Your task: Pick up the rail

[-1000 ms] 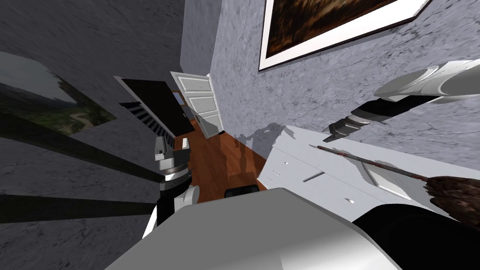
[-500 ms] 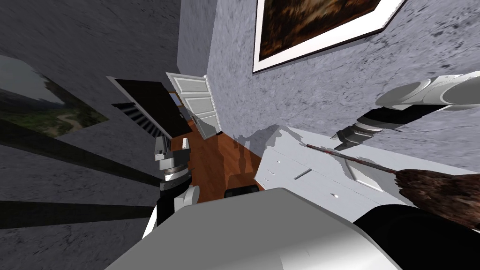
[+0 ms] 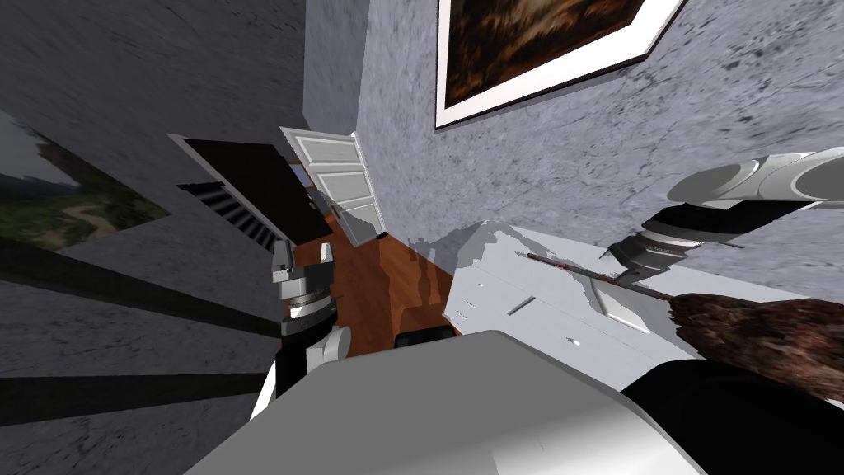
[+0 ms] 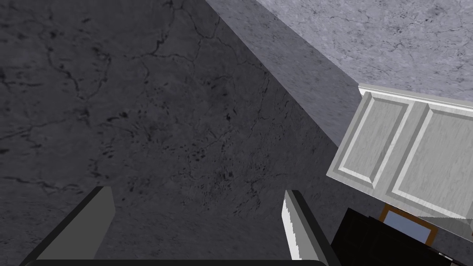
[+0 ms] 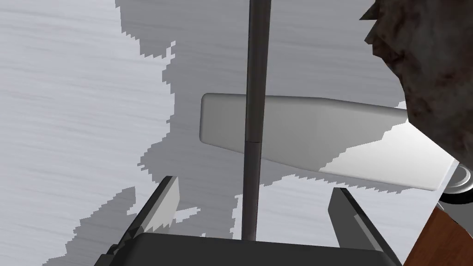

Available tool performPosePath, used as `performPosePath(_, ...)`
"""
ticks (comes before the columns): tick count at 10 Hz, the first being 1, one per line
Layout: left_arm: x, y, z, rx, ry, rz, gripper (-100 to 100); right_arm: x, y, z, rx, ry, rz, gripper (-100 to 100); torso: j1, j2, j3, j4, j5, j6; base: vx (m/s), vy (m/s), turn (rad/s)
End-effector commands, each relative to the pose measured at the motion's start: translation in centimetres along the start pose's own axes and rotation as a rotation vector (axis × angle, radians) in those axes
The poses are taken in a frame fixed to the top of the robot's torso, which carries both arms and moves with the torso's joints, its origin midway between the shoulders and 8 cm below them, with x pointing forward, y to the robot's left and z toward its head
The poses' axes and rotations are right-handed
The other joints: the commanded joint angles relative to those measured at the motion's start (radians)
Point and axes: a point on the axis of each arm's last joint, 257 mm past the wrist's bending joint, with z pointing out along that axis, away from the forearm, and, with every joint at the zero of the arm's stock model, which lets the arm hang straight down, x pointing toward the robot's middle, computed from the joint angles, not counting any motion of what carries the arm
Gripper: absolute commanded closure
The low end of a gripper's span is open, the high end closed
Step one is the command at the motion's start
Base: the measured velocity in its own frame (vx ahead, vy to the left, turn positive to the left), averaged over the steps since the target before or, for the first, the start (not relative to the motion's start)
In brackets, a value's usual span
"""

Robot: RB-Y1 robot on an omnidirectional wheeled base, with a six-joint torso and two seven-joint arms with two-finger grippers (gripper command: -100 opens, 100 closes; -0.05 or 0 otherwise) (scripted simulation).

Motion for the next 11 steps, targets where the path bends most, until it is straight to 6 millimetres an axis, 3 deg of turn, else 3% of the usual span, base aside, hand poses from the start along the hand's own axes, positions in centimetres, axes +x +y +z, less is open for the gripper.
performPosePath(1,0.0,0.0,0.0,0.000,0.000,0.000,0,2.3,1.4,1.4,-0.039,0.046,-0.019,-100,0.000,0.000,0.000,0.000,0.000,0.000,0.012,-0.078,-0.048)
performPosePath(2,0.0,0.0,0.0,0.000,0.000,0.000,0,2.3,1.4,1.4,-0.039,0.046,-0.019,-100,-0.001,0.000,0.000,0.000,0.000,0.001,0.011,-0.070,-0.032)
performPosePath(4,0.0,0.0,0.0,0.000,0.000,0.000,0,4.6,3.3,3.0,-0.089,0.086,-0.041,-100,-0.001,0.000,0.000,0.000,0.000,0.000,0.018,-0.083,-0.018)
performPosePath(6,0.0,0.0,0.0,0.000,0.000,0.000,0,4.4,3.1,3.0,-0.084,0.082,-0.041,-100,-0.002,0.001,0.001,0.000,-0.001,0.002,0.019,-0.038,-0.006)
performPosePath(7,0.0,0.0,0.0,0.000,0.000,0.000,0,4.5,3.1,3.0,-0.085,0.083,-0.041,0,0.001,0.002,0.001,0.000,0.000,0.002,0.000,0.000,0.000)
performPosePath(8,0.0,0.0,0.0,0.000,0.000,0.000,0,5.7,3.4,3.7,-0.082,0.088,-0.057,-100,0.002,0.003,0.002,0.001,0.000,0.002,0.081,0.033,-0.091)
performPosePath(11,0.0,0.0,0.0,0.000,0.000,0.000,0,7.2,3.9,4.7,-0.078,0.094,-0.077,-100,0.003,0.009,0.004,0.000,-0.007,0.013,0.058,0.048,-0.151)
